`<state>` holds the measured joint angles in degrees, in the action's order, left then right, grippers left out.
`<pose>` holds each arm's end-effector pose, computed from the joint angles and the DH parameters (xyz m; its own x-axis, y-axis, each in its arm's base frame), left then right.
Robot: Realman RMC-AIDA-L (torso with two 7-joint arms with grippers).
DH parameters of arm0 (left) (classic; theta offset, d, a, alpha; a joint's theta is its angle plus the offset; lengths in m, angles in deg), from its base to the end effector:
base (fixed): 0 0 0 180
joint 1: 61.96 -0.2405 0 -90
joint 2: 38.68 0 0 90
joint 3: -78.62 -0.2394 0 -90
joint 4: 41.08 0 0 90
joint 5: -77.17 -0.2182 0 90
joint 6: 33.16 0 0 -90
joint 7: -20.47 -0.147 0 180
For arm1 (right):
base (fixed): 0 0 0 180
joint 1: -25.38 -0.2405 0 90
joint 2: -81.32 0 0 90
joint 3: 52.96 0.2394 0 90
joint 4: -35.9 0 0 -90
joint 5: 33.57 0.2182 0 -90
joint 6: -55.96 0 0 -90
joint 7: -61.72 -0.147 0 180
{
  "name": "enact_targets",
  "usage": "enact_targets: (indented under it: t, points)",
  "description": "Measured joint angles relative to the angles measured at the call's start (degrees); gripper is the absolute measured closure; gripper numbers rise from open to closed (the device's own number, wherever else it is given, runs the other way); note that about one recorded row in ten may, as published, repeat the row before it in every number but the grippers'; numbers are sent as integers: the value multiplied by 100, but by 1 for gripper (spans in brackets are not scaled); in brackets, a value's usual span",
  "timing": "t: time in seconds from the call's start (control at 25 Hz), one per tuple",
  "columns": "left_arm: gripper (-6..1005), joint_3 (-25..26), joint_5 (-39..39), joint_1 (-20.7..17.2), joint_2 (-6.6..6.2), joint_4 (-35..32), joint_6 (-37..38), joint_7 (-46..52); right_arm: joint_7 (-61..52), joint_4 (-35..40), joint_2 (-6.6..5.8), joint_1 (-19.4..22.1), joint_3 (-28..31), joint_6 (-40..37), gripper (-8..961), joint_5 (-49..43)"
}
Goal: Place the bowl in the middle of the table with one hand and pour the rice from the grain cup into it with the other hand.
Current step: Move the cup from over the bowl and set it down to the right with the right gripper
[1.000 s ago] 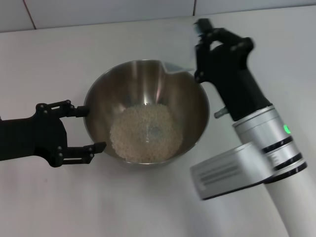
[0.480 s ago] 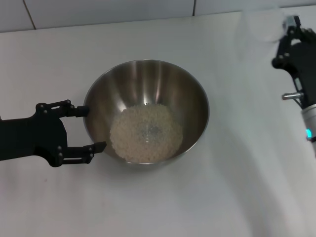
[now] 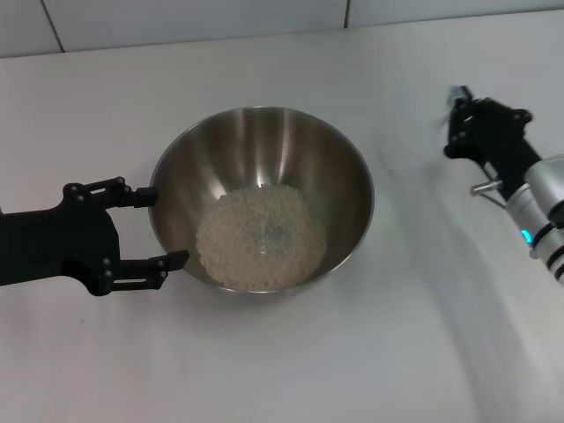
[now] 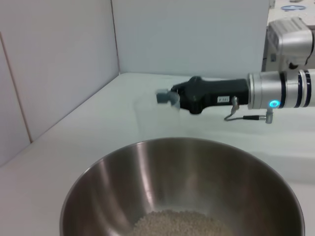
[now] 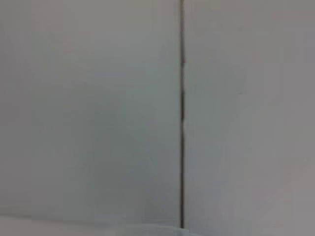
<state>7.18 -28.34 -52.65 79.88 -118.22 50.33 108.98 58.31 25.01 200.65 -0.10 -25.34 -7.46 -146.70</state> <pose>-0.2149 0.2922 0.0273 0.9536 0.1124 0.2792 0.1927 -0.9406 -0.2794 0.3172 0.3234 -0.0403 0.7548 -0.0407 -0.6547 -0.6475 -0.2064 -0.7336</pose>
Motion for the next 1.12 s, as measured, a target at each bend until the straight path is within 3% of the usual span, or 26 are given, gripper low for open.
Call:
enact_targets:
  t: [0.4,0.64,0.88,1.12]
  points:
    - [155,-4,-5,4,0,7,-1,-6,-28,-15,18,-298,-523,736,895,-7]
    - [155,-72,-5,24,0,12,-6,-5,-38,-45,27,-233,-554,871,892,-7]
    - [155,-80,-4,34,0,16,0,-4,-37,-260,10,219,-590,382,668,-24]
    - [155,-80,-3,59,0,16,13,-2,-259,-313,-9,762,-652,-413,543,-287]
